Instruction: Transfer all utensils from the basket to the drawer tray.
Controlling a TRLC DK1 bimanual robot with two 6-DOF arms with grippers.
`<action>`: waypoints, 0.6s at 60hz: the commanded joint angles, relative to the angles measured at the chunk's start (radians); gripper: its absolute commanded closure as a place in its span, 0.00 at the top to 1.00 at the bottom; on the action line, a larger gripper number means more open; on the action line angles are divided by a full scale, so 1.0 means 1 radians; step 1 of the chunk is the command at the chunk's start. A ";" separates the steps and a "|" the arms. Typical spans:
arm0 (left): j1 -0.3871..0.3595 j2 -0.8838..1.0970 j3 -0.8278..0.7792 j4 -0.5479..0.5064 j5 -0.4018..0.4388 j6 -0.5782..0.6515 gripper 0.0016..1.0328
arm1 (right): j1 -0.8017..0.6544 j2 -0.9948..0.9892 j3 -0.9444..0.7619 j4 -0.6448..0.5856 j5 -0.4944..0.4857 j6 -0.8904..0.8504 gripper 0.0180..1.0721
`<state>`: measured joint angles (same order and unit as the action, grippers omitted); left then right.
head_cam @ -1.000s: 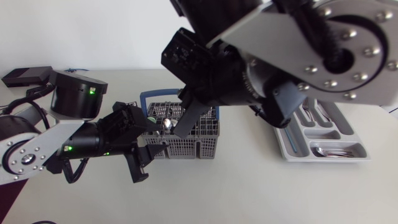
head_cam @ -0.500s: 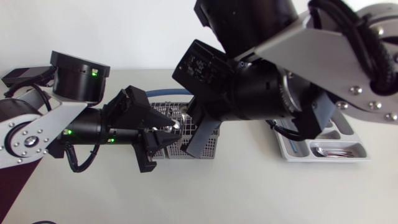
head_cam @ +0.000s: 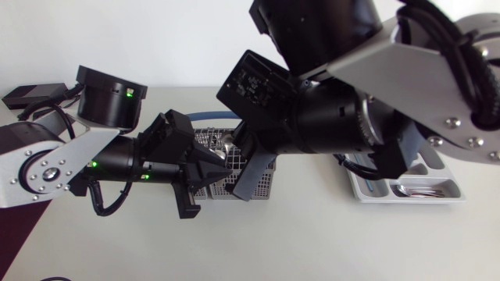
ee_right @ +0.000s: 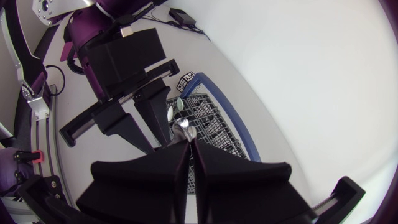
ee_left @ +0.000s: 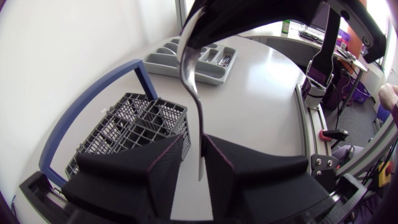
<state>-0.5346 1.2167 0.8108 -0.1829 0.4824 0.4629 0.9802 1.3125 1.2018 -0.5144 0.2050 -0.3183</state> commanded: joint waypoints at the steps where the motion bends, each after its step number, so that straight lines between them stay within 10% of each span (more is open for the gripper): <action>1: -0.008 0.015 0.022 -0.010 0.015 -0.024 0.18 | 0.000 -0.013 -0.030 0.013 -0.006 0.016 0.07; 36: -0.001 0.046 0.071 -0.043 0.016 -0.135 0.03 | -0.043 -0.007 -0.070 0.080 -0.006 0.018 0.15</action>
<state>-0.5343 1.2377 0.8322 -0.2199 0.4931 0.3904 0.9562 1.3125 1.1542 -0.4534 0.1947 -0.3183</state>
